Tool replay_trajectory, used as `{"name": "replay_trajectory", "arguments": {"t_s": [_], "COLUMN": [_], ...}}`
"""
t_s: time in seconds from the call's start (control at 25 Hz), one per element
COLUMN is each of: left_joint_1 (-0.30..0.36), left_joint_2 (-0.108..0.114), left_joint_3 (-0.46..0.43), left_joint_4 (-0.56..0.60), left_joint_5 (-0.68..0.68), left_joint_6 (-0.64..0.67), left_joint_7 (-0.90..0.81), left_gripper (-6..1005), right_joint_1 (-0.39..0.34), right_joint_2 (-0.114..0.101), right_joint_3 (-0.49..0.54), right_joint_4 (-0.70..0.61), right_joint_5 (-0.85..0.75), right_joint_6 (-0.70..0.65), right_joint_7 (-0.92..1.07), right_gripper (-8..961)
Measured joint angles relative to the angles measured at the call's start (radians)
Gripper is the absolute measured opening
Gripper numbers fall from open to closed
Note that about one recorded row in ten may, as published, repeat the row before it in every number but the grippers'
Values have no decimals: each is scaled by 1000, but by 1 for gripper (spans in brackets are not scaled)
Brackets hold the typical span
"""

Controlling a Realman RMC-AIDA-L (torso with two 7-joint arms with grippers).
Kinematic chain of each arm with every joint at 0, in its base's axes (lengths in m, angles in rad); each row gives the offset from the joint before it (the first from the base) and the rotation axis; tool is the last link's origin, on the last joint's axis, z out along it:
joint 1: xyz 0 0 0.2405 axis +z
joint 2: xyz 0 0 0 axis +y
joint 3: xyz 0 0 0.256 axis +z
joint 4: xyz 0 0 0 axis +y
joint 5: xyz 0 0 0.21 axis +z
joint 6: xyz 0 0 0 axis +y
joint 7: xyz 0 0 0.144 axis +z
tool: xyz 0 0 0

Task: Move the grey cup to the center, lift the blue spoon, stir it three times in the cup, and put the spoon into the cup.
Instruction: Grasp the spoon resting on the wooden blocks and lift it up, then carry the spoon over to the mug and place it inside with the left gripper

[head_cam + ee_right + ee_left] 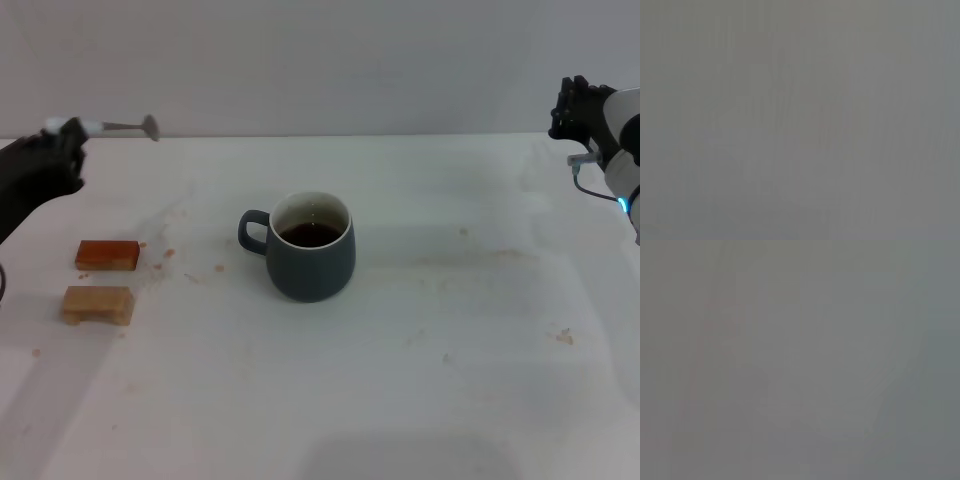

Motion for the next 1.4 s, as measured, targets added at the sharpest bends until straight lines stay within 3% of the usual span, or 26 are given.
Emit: {"name": "replay_trajectory", "arguments": {"t_s": [0.2, 0.24, 0.28, 0.56, 0.64, 1.0, 1.4], "left_joint_1": [-38, -57, -57, -98, -110, -191, -257], "left_joint_2": [-35, -61, -61, -187, -210, -219, -221], "left_joint_3": [-78, -112, -112, -218, -241, -293, -300], "left_joint_4": [-120, -157, -157, -279, -301, -305, -269], "left_joint_5": [8, 4, 4, -8, -25, -102, -104], "left_joint_6": [-270, -372, -372, -669, -731, -925, -1005], "left_joint_7": [52, 92, 92, 263, 301, 368, 379], "left_gripper": [123, 123, 122, 117, 115, 109, 102], "right_joint_1": [-1, -1, -1, 0, 0, -1, -3], "right_joint_2": [0, 0, 0, 0, 0, 1, 3], "right_joint_3": [1, 1, 1, 1, 1, 0, 0], "right_joint_4": [-4, -4, -4, -2, -1, 2, 3], "right_joint_5": [2, 3, 3, 3, 3, 3, 1], "right_joint_6": [-3, -5, -5, -7, -7, -9, -9], "right_joint_7": [0, 0, 0, 0, 0, 0, 0], "right_gripper": [80, 80, 80, 80, 80, 80, 80]}}
